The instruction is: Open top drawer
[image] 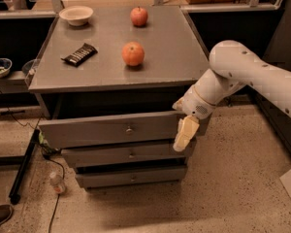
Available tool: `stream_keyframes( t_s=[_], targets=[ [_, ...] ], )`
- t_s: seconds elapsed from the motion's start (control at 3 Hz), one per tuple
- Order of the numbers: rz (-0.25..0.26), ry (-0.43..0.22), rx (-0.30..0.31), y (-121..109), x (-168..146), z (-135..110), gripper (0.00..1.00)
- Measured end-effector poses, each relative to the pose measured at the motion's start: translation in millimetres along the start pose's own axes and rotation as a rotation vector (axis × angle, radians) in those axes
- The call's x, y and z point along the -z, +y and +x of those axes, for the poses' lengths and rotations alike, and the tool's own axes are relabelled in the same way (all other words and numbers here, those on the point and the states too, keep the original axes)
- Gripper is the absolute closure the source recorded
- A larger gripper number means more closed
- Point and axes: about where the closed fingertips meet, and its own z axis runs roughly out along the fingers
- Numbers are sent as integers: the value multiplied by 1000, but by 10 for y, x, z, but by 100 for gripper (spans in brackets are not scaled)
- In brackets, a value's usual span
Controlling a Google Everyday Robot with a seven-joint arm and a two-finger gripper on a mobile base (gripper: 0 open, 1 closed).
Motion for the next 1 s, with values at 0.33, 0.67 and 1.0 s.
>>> stream_keyframes(
  t_s=[0.33, 0.67, 1.0],
  targets=[
    [64, 25, -23, -64, 1, -6, 0],
    [206, 67, -67, -274, 35, -61, 0],
    [186, 66, -63, -337, -83, -114, 0]
  ],
)
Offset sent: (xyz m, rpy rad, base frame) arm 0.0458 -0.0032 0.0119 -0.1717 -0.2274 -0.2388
